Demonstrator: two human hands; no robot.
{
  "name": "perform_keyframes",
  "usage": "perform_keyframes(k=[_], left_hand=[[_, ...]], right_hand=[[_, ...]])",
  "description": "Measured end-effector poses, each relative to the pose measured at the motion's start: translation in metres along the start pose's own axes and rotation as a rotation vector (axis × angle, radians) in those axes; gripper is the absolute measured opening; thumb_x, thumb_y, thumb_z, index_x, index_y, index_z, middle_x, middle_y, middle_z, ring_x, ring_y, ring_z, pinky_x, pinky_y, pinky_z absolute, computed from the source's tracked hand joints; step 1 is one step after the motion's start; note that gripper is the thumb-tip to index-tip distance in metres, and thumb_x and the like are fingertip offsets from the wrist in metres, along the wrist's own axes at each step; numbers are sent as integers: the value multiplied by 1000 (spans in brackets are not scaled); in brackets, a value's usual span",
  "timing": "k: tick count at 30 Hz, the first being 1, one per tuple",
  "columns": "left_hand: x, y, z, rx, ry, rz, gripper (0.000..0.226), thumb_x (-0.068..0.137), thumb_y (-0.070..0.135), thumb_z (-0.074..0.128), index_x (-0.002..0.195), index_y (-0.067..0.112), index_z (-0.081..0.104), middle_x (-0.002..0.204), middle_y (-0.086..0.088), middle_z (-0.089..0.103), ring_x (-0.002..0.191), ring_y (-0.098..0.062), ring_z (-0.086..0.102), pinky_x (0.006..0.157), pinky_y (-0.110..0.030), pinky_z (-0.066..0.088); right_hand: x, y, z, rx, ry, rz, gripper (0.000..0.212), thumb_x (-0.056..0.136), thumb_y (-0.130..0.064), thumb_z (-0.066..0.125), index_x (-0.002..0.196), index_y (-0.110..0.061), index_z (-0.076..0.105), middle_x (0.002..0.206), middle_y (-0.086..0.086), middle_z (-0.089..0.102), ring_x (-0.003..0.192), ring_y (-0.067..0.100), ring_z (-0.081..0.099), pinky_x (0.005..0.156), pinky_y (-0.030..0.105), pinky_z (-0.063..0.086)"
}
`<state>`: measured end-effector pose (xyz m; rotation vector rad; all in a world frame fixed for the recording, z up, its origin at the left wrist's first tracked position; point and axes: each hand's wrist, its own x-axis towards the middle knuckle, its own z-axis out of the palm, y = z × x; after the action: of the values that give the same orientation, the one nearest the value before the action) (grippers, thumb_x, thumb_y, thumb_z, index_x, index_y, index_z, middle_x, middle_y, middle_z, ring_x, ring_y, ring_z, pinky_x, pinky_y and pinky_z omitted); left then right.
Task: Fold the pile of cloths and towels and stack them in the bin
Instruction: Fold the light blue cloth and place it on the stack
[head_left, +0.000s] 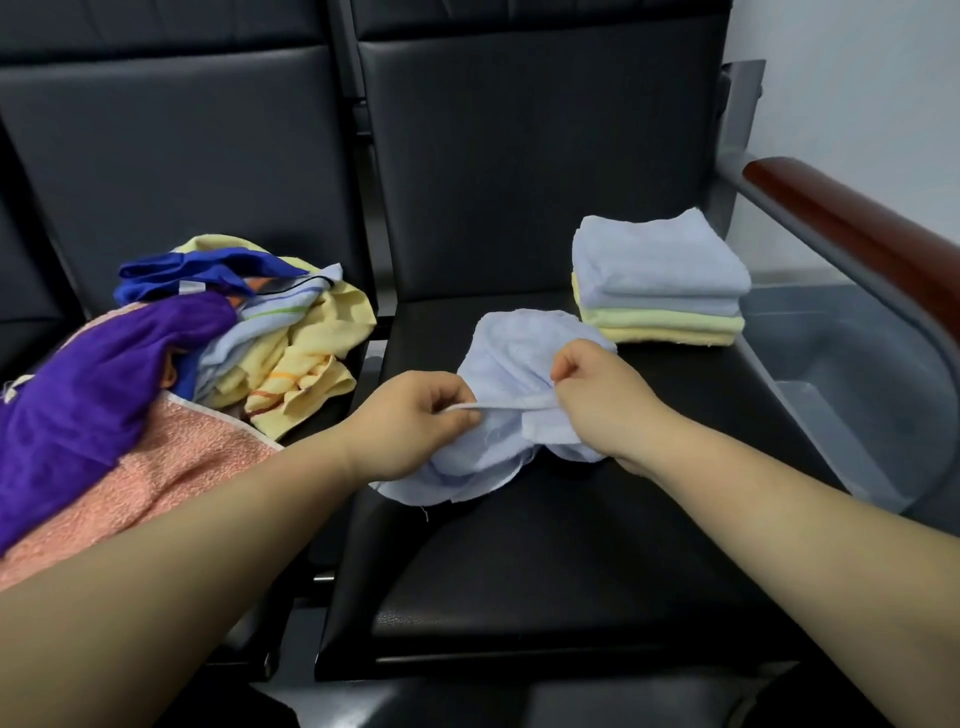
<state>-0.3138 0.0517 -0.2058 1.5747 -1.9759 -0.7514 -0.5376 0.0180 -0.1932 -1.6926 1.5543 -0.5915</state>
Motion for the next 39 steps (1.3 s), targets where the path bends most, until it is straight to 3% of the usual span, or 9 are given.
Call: perform_keyframes(k=[4,8,11,15,19,23,28,32,39], left_hand=[[1,-1,-8,-394,-24,-162,31,88,35,69,78,7,60,73,0,56,71,-12,52,67,-29,43],[-1,7,-19,-825,-169,-271,23,83,27,71,84,8,58,74,-9,53,65,-20,53,59,-28,44],[-3,16,-20,-575,-169,-157,23,89,27,70,75,12,59,66,1,55,60,-10,51,54,-19,42],[-5,24,-20,-52,-81,-34,25,97,29,68,76,15,64,59,16,52,57,0,46,55,-15,37],[-5,23,-24,78,-43,29,29,92,38,74,77,14,65,64,1,55,60,-4,49,58,-22,40],[-4,20,-32,166,-32,36,32,81,47,75,76,17,64,72,-4,62,63,-4,52,61,-27,42],[-4,27,-52,298,-114,-9,32,65,59,77,80,31,70,74,12,68,74,-7,64,69,-30,52],[1,55,-63,577,-90,9,23,79,51,73,79,28,66,70,8,65,72,-10,62,66,-31,51],[13,115,-160,115,190,5,10,82,31,73,84,22,69,77,7,69,70,-7,58,67,-30,46]], right_hand=[[-5,-7,-6,-51,-115,-68,14,92,-18,53,80,-17,58,78,-4,52,76,18,47,66,35,39],[-13,-13,-10,-301,-263,-118,37,88,-38,71,62,-23,49,61,-7,48,62,13,46,59,29,37],[-11,-16,-15,-382,-140,-193,37,93,-29,62,60,-18,50,62,-1,49,64,17,45,58,33,37],[-12,-21,-34,-206,-3,-252,20,93,-21,64,77,-17,75,75,0,69,70,11,57,62,30,44],[-9,-9,-34,196,-73,-64,18,94,-21,66,85,-26,81,89,-4,76,90,17,69,77,35,57],[-8,-9,-28,425,-202,0,18,98,-14,61,91,-19,77,95,4,75,89,21,70,70,34,57],[-13,-13,-33,-501,-349,-205,28,78,-48,82,84,-27,64,82,-5,68,77,13,64,66,30,52],[-7,-22,-45,-571,-134,-182,28,87,-27,68,69,-18,48,72,-1,54,68,20,51,55,31,37],[-12,-117,-121,134,-108,-235,17,92,-21,67,95,-4,68,88,11,67,82,27,62,72,40,45]])
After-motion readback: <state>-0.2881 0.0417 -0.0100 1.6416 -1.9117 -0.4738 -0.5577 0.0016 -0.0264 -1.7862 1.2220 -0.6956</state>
